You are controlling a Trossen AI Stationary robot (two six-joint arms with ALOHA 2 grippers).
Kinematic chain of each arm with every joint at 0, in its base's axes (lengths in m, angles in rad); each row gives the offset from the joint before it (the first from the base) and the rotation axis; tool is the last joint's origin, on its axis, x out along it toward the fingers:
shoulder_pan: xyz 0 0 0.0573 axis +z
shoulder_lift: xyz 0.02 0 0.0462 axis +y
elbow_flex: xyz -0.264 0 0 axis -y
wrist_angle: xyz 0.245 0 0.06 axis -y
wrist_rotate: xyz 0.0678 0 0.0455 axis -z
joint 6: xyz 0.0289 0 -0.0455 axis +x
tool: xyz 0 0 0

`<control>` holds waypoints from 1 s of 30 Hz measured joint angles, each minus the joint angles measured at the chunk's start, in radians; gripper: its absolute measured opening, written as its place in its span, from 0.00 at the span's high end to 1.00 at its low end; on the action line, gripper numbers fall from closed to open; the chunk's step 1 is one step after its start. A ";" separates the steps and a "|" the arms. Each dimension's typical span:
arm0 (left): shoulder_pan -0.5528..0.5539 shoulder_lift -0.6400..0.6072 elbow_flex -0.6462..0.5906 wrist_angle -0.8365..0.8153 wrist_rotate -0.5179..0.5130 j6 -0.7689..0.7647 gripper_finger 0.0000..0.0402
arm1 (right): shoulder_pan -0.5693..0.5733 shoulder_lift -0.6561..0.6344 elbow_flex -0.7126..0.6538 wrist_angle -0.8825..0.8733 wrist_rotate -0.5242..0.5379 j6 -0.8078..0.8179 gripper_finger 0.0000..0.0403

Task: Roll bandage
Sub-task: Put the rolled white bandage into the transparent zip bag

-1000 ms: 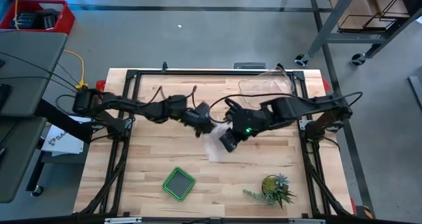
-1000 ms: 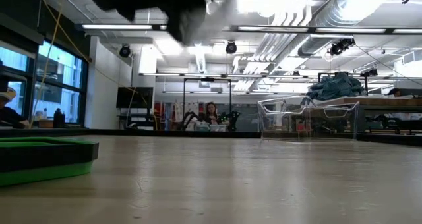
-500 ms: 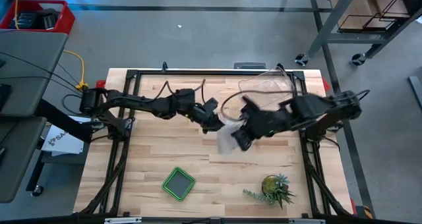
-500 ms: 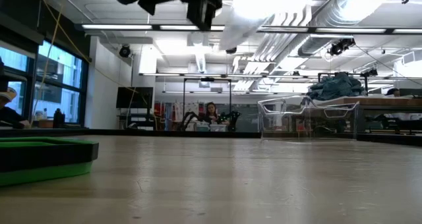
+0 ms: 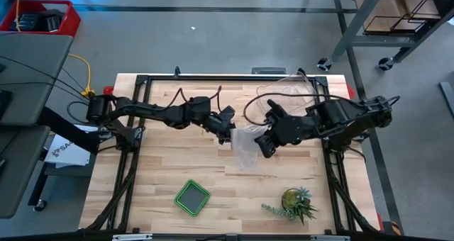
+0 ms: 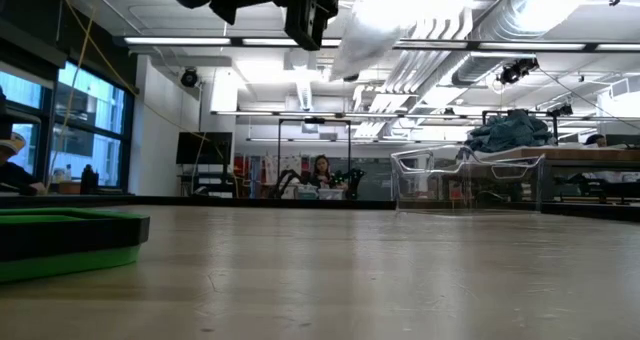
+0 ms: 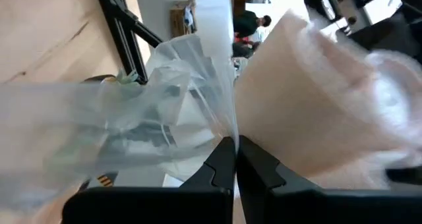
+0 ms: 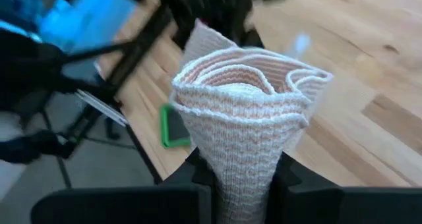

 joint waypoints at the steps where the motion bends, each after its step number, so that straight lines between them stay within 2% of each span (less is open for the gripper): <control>1: 0.003 0.000 0.000 0.000 -0.001 0.002 1.00 | 0.001 0.002 0.000 -0.014 -0.009 -0.001 0.89; 9: 0.028 0.000 0.000 -0.054 0.002 0.016 1.00 | 0.033 -0.105 0.000 -0.155 0.047 0.061 0.89; 15: 0.027 0.000 0.000 -0.154 -0.042 0.027 1.00 | 0.032 -0.147 0.000 -0.282 0.027 0.078 0.89; 22: 0.027 0.008 0.001 -0.157 -0.114 -0.031 1.00 | -0.020 -0.086 0.000 -0.300 -0.022 0.009 0.89; 30: 0.009 0.082 0.075 -0.159 -0.107 -0.046 1.00 | -0.079 0.002 -0.001 -0.282 -0.089 -0.085 0.89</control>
